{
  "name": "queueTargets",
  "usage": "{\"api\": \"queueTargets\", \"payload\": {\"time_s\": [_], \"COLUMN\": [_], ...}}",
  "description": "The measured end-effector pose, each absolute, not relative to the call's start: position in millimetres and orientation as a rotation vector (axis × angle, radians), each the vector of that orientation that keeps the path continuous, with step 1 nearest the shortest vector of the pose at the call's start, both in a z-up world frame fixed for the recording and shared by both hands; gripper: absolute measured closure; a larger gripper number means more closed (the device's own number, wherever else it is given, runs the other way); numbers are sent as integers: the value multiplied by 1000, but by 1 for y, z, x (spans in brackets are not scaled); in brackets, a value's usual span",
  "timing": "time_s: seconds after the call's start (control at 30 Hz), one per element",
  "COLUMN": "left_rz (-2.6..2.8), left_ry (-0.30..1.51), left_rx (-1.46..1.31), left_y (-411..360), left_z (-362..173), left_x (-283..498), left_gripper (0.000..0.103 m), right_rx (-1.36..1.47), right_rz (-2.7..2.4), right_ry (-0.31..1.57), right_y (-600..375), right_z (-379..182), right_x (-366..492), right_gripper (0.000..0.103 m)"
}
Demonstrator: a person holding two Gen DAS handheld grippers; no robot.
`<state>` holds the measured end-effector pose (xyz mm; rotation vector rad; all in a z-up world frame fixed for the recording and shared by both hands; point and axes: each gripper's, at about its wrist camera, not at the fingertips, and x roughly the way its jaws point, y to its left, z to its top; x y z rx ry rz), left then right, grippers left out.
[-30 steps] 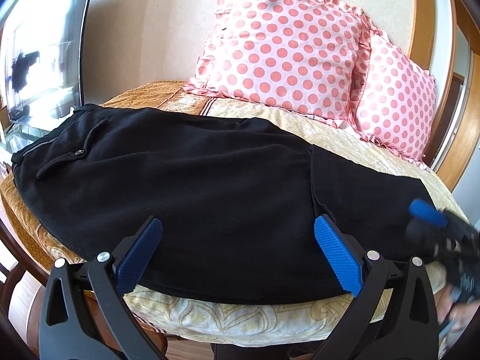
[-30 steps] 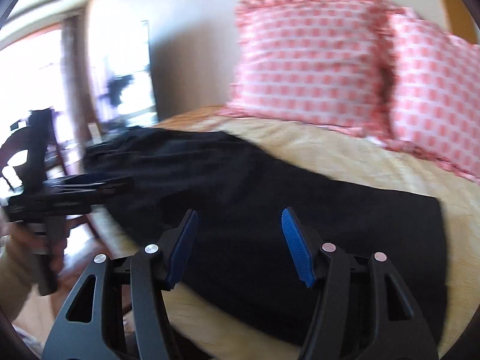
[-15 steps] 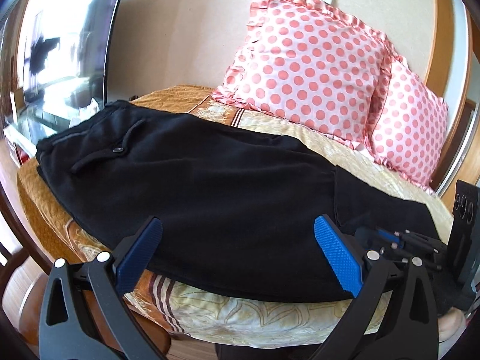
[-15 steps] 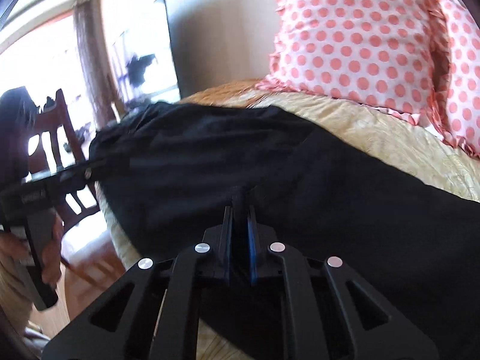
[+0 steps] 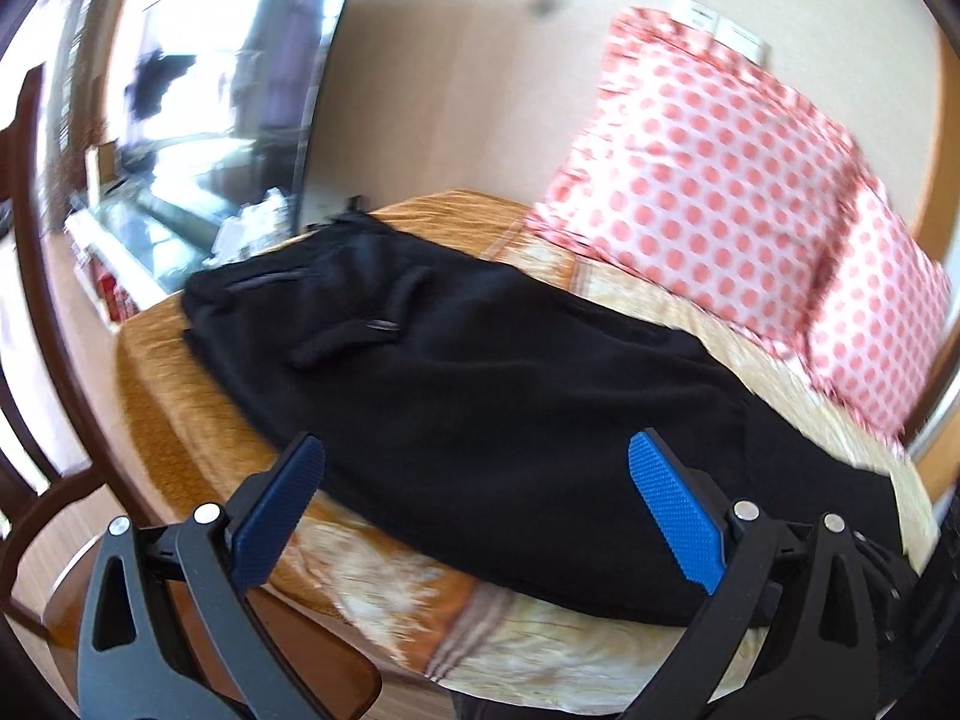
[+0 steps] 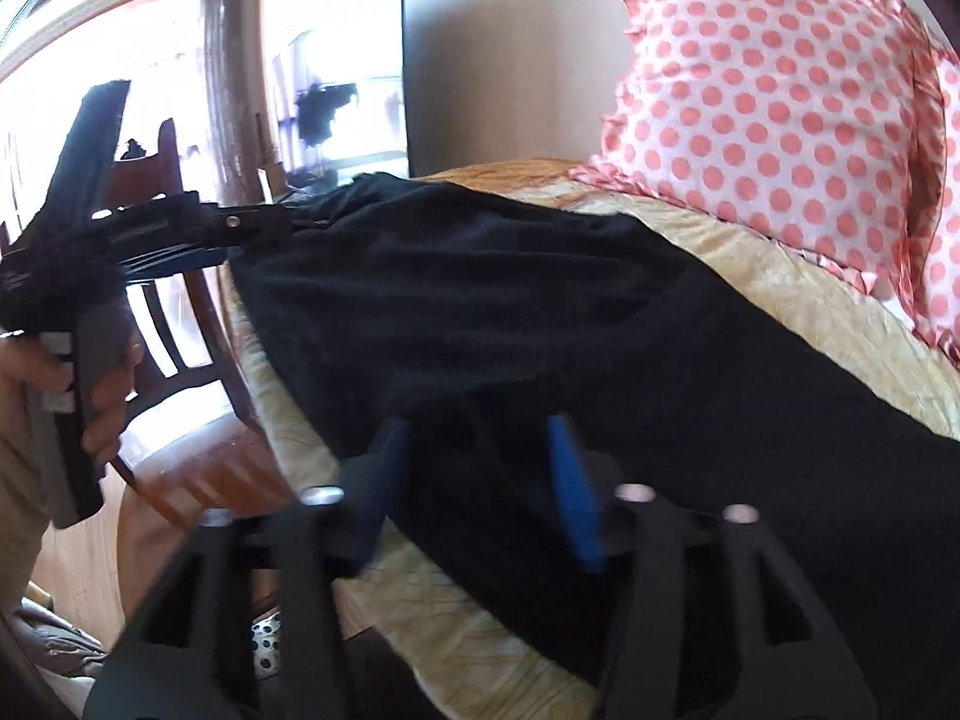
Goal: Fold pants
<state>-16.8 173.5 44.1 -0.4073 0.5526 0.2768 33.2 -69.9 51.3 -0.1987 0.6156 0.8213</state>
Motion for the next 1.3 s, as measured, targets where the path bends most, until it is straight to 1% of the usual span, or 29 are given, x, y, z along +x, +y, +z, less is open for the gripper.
{"api": "queueTargets", "payload": {"time_s": [0.1, 0.17, 0.2, 0.23, 0.3, 0.37, 0.5, 0.77, 0.97, 1.1, 1.3], "left_rz": [326, 347, 347, 343, 330, 311, 223, 166, 104, 79, 107], "left_ry": [546, 553, 556, 560, 564, 560, 552, 567, 487, 441, 444], "left_rx": [-469, -519, -545, -590, -667, -753, -891, -1014, -1248, -1367, -1389], "left_y": [197, 214, 221, 231, 248, 265, 293, 312, 332, 336, 338], "left_z": [44, 42, 41, 39, 35, 30, 23, 14, -1, -11, -8], "left_x": [-24, -27, -28, -29, -31, -32, -23, -8, -14, -24, -14], "left_gripper": [2, 2, 2, 2, 2, 2, 2, 3, 3, 5, 5], "right_rx": [-159, -181, -214, -166, -138, -128, -126, -124, -123, -124, -124], "right_rz": [731, 670, 657, 670, 679, 684, 684, 687, 688, 687, 688], "right_ry": [568, 609, 676, 664, 696, 709, 706, 706, 705, 704, 701], "right_y": [-81, -81, -79, -84, -88, -90, -91, -91, -91, -90, -90], "right_z": [58, 49, 38, 37, 36, 36, 37, 36, 36, 36, 37], "right_x": [40, 48, 55, 55, 60, 62, 61, 63, 62, 62, 61], "right_gripper": [48, 48, 48, 48, 48, 46, 45, 44, 44, 42, 42]}}
